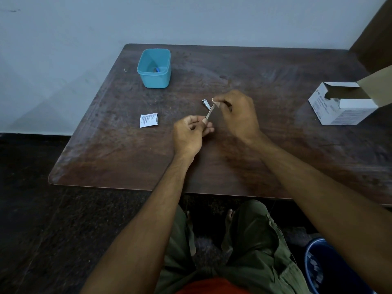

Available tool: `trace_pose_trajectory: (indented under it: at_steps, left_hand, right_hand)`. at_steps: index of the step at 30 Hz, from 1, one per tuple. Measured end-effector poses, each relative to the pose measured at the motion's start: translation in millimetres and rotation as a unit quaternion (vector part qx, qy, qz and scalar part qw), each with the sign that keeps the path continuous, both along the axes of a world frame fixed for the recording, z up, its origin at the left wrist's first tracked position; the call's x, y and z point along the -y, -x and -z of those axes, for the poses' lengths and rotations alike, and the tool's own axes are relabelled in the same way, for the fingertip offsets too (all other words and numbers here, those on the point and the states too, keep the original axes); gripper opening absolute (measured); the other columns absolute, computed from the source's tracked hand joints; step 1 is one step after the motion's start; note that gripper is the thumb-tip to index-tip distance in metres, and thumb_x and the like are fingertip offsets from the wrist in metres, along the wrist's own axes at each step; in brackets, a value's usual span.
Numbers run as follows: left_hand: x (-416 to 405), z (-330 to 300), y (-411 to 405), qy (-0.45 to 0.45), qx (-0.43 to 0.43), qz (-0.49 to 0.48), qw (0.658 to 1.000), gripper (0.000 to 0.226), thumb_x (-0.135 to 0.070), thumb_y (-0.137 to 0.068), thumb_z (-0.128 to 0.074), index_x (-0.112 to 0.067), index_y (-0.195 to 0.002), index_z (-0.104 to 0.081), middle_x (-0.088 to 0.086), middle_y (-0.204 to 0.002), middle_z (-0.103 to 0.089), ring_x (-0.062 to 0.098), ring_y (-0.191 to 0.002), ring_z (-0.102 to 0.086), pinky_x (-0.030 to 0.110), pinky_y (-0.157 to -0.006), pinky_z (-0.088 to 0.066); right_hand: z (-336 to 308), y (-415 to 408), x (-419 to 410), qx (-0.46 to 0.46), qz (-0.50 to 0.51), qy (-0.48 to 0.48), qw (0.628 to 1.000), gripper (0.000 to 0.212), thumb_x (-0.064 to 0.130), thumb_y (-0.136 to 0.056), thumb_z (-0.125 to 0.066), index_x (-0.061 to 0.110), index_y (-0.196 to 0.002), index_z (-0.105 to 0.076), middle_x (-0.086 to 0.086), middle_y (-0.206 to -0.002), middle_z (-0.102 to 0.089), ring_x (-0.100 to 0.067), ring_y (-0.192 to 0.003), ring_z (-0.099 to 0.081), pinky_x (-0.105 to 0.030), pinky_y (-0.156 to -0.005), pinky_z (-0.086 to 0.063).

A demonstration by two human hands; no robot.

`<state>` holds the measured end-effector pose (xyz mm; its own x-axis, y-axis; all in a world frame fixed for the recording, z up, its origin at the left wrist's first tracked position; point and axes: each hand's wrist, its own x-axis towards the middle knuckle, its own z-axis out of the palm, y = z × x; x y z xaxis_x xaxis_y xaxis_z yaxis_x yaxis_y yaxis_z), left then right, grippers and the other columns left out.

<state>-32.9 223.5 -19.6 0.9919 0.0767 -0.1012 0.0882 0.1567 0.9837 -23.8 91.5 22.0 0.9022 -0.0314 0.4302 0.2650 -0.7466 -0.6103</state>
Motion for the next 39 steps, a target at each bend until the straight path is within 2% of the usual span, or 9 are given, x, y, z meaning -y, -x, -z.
trace_pose_trajectory:
  at_steps: [4,10,14,17,20,25,32,35,39]
  left_hand:
    - [-11,-10,0,0.076,-0.039,0.062,0.994,0.009,-0.002,-0.093,-0.058,-0.006,-0.091,-0.066,0.003,-0.069,-0.073,0.014,-0.068,-0.072,0.016,-0.066,-0.056]
    - [-16,-11,-1,0.117,-0.056,0.062,0.990,0.009,-0.005,-0.094,-0.058,-0.003,-0.092,-0.067,0.003,-0.070,-0.074,0.014,-0.070,-0.073,0.016,-0.067,-0.057]
    - [-16,-11,-3,0.127,-0.074,0.054,0.988,0.011,-0.007,-0.093,-0.060,-0.002,-0.088,-0.068,0.004,-0.070,-0.073,0.016,-0.070,-0.073,0.014,-0.061,-0.054]
    - [-16,-11,-4,0.125,-0.073,0.058,0.988,0.012,-0.007,-0.093,-0.059,-0.003,-0.086,-0.068,0.003,-0.068,-0.073,0.015,-0.068,-0.073,0.014,-0.060,-0.054]
    - [-16,-10,-4,0.122,-0.073,0.062,0.988,0.013,-0.008,-0.094,-0.058,-0.004,-0.085,-0.068,0.003,-0.067,-0.073,0.014,-0.067,-0.072,0.014,-0.060,-0.054]
    - [-18,-8,-5,0.110,-0.070,0.060,0.990,0.014,-0.008,-0.095,-0.057,-0.004,-0.087,-0.068,0.002,-0.067,-0.072,0.014,-0.067,-0.072,0.014,-0.062,-0.054]
    - [-13,-7,-4,0.070,-0.051,0.078,0.993,0.012,-0.008,-0.094,-0.058,-0.004,-0.090,-0.068,0.001,-0.064,-0.071,0.013,-0.063,-0.071,0.014,-0.060,-0.054]
    - [-15,-6,-3,0.072,-0.052,0.082,0.993,0.011,-0.006,-0.094,-0.058,-0.003,-0.090,-0.068,0.002,-0.064,-0.071,0.014,-0.062,-0.071,0.014,-0.060,-0.054]
    - [-15,-5,-5,0.064,-0.048,0.085,0.993,0.009,-0.005,-0.093,-0.058,-0.004,-0.089,-0.067,0.001,-0.063,-0.071,0.013,-0.060,-0.070,0.014,-0.060,-0.054]
  right_hand:
    - [1,-2,-13,-0.051,0.019,-0.217,0.975,0.016,0.007,-0.087,-0.063,0.011,-0.098,-0.074,-0.002,-0.098,-0.074,-0.008,-0.087,-0.068,-0.020,-0.075,-0.053]
    - [6,-3,-22,-0.076,0.044,-0.312,0.946,0.010,0.010,-0.087,-0.065,0.017,-0.086,-0.072,0.002,-0.078,-0.072,-0.003,-0.065,-0.063,-0.021,-0.060,-0.051]
    - [0,-8,-13,-0.020,0.078,-0.242,0.967,0.013,0.012,-0.087,-0.064,0.014,-0.093,-0.075,0.009,-0.080,-0.071,0.000,-0.073,-0.066,-0.012,-0.067,-0.051]
    - [-3,-10,-16,-0.002,0.052,-0.151,0.987,0.014,0.012,-0.087,-0.063,0.013,-0.092,-0.076,0.005,-0.086,-0.073,-0.003,-0.077,-0.066,-0.014,-0.071,-0.051]
    - [-1,-9,-20,0.030,0.025,-0.083,0.996,0.014,0.009,-0.087,-0.063,0.011,-0.094,-0.075,0.001,-0.091,-0.074,0.003,-0.076,-0.060,-0.003,-0.068,-0.044]
    - [13,0,-21,0.003,0.000,0.004,1.000,0.016,0.010,-0.088,-0.060,0.013,-0.093,-0.075,-0.005,-0.087,-0.069,-0.017,-0.081,-0.062,-0.036,-0.074,-0.052]
    - [0,-10,-10,0.027,0.045,-0.022,0.998,0.014,0.012,-0.085,-0.060,0.008,-0.076,-0.071,-0.006,-0.069,-0.068,-0.017,-0.063,-0.060,-0.038,-0.064,-0.050]
    - [4,-10,-13,0.015,0.037,0.002,0.999,0.016,0.009,-0.085,-0.057,0.004,-0.075,-0.068,-0.010,-0.071,-0.066,-0.021,-0.069,-0.058,-0.041,-0.066,-0.048]
    - [14,1,-12,0.009,0.009,0.048,0.999,0.017,0.011,-0.090,-0.055,0.009,-0.085,-0.071,-0.005,-0.081,-0.064,-0.016,-0.077,-0.055,-0.032,-0.069,-0.045]
